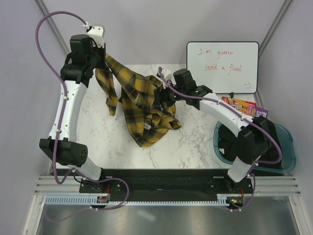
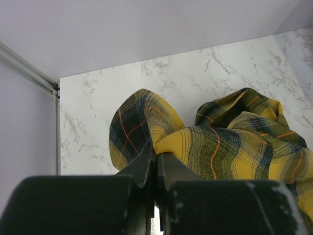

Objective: Fold and stack the long sleeve shirts
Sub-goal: Flatten the shirt out

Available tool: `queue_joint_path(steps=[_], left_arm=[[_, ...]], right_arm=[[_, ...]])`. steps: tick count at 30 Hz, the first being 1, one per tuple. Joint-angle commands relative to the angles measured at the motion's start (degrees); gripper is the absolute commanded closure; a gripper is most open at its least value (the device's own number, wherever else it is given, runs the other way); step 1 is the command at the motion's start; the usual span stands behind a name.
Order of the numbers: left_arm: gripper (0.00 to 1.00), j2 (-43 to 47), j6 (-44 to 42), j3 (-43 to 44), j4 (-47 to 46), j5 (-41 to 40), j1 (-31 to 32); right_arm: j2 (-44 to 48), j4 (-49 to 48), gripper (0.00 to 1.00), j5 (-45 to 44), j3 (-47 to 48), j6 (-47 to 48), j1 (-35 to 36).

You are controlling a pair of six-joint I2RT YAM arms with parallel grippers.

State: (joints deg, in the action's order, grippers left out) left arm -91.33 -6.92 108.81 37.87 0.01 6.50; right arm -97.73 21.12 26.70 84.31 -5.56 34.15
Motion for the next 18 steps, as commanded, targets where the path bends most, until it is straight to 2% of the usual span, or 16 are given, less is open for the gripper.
queue_joint_path(steps=[1,5,13,15,16,17,18], left_arm=[[0.98,2.91,-1.26,-0.18,-1.92,-0.19,-1.14],[0.98,2.12,-1.08,1.13,-1.4,-0.19,-1.32],[0.98,0.71,0.32,4.04,0.27,1.66,-3.16],[0.98,0.63,1.03,4.04,0.98,2.79,-3.95],[0.98,0.8,1.73,4.04,1.42,3.41,-4.3],[0.98,0.89,1.99,4.12,1.85,3.94,-4.65],[0.98,0.89,2.34,4.04,2.21,5.34,-5.27]], right_arm=[[0.53,-2.58,0.19,-13.36,1.91,5.12,6.17],[-0.44,-3.8,0.19,-26.3,1.73,10.39,11.1],[-3.77,-3.9,0.17,-40.3,3.66,17.25,18.41],[-5.18,-3.99,0.23,-46.01,6.2,17.95,18.32],[-6.58,-3.99,0.29,-47.69,7.26,18.3,18.23],[-7.03,-4.16,0.39,-48.84,8.05,18.39,17.88],[-7.29,-4.51,0.43,-49.63,9.37,18.13,17.01]])
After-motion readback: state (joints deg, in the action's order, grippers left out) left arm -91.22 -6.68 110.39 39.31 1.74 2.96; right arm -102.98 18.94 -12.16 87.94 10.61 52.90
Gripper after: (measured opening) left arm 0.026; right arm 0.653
